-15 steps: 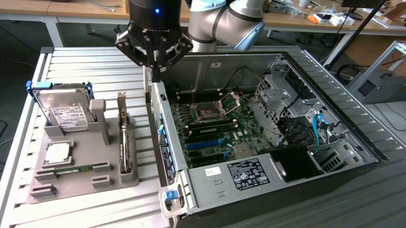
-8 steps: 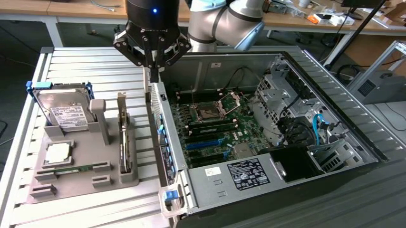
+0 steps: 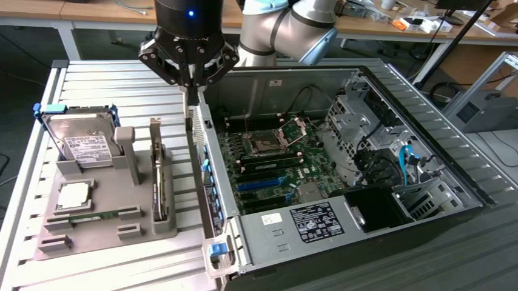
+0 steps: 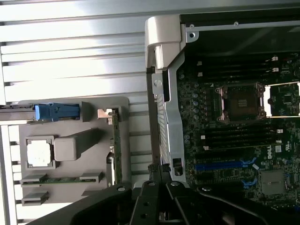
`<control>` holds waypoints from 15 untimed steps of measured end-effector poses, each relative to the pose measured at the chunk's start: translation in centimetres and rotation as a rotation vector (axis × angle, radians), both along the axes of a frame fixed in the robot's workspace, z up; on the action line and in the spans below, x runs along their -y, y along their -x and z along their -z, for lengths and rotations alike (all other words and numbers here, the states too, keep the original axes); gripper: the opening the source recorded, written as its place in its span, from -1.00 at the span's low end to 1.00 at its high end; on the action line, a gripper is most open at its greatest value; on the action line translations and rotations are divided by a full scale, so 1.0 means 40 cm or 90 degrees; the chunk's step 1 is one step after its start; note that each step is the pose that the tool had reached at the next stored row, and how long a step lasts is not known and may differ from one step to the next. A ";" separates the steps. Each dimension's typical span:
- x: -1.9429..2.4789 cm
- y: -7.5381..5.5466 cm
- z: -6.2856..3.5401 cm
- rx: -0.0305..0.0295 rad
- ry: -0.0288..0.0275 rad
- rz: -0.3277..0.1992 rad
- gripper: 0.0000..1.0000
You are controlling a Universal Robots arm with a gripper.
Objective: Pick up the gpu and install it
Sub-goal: 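Reach for the gpu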
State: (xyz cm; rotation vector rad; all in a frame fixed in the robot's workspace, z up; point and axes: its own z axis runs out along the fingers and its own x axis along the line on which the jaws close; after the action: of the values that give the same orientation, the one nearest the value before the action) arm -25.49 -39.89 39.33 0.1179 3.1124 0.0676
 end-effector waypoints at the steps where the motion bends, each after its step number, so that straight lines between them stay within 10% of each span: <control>1: 0.000 0.002 0.000 0.0000 0.0000 0.000 -0.80; 15: 0.000 0.033 0.000 0.0001 0.0000 0.000 -0.80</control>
State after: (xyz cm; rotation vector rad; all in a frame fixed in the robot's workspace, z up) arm -26.80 -39.91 39.33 0.1180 3.1123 0.0677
